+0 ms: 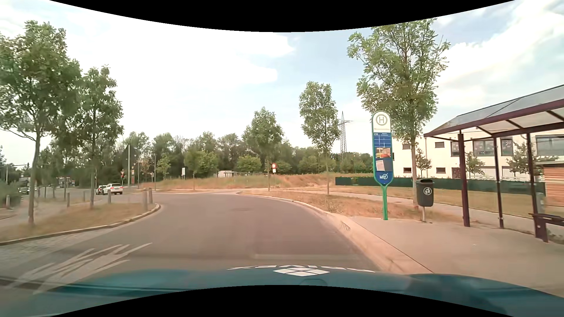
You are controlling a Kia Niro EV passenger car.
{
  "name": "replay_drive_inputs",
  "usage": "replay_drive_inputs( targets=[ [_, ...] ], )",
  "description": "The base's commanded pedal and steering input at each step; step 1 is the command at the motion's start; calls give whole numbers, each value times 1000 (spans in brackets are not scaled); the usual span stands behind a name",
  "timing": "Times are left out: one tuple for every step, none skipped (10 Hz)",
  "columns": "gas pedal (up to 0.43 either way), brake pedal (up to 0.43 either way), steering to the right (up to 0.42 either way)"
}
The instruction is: Follow the waypoints while adhering to traffic rules and regulations
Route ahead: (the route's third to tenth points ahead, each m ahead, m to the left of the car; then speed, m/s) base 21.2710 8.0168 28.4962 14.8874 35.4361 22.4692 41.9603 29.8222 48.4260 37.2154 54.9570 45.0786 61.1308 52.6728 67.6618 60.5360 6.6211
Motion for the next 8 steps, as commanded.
replay_drive_inputs(
  targets=[
    [98,0,-32],
    [98,0,-35],
    [98,0,-37],
    [98,0,-38],
    [98,0,-39],
    [98,0,-43],
    [98,0,-51],
    [98,0,-66]
  ],
)
